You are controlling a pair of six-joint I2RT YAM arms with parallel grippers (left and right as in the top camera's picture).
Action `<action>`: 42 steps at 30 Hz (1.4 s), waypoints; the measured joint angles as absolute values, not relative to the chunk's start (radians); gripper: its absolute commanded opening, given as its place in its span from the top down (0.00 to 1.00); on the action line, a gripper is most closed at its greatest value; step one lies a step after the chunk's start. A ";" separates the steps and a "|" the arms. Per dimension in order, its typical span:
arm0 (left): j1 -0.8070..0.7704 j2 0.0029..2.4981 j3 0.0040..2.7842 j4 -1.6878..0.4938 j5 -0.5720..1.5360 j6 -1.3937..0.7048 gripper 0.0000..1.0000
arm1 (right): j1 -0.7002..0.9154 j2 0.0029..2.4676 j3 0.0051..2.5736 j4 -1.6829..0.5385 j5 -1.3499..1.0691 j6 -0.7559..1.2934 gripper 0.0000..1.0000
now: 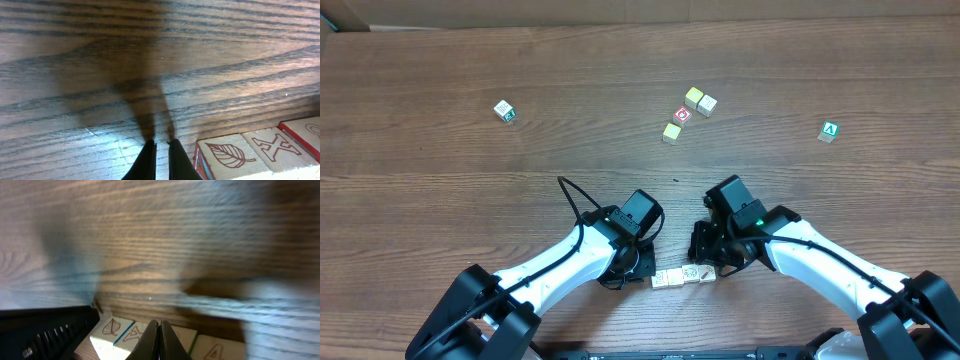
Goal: Flip 4 blocks
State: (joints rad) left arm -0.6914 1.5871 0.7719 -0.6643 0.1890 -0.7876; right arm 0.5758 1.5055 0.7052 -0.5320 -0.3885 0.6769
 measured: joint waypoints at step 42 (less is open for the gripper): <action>-0.691 1.587 0.772 -0.665 0.182 -0.788 0.96 | 0.607 1.505 0.706 -0.566 -0.397 0.700 0.96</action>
